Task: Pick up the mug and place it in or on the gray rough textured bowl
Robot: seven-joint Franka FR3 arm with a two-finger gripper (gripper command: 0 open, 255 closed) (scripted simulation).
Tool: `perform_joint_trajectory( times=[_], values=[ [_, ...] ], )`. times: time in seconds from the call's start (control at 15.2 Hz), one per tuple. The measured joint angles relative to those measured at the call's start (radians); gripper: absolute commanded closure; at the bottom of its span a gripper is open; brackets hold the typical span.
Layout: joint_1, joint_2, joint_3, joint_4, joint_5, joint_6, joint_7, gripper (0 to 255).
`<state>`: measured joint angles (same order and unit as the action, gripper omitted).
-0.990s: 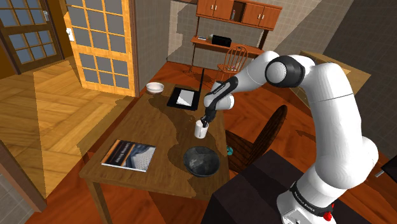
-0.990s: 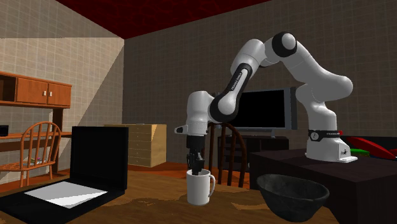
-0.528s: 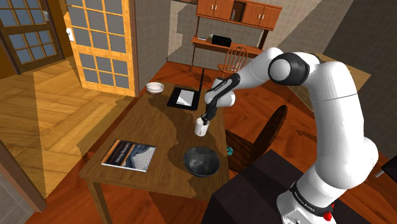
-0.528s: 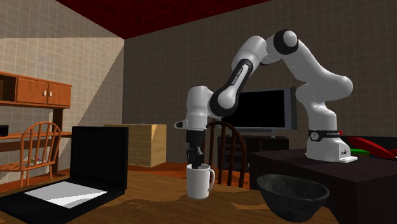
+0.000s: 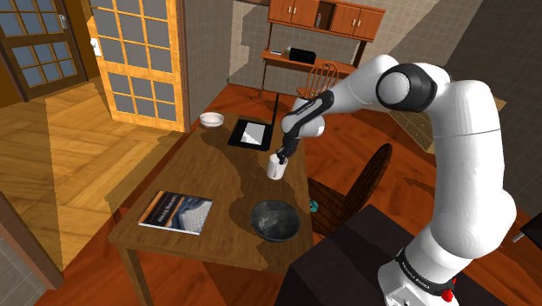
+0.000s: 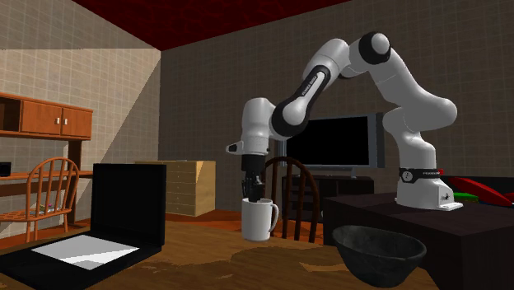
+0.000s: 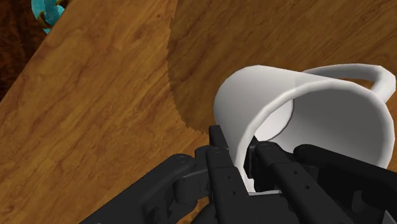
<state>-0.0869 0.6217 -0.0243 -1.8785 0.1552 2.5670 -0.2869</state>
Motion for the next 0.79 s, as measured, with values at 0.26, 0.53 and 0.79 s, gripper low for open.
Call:
perform_joint_trajectory(
  times=[0.26,0.53,0.79],
  values=[
    [0.003,-0.042,-0.004,-0.007,-0.005,-0.036,0.006,255],
    [0.007,-0.082,-0.008,-0.009,-0.011,-0.072,0.014,255],
    [0.01,-0.119,-0.012,-0.01,-0.016,-0.109,0.021,255]
  ],
)
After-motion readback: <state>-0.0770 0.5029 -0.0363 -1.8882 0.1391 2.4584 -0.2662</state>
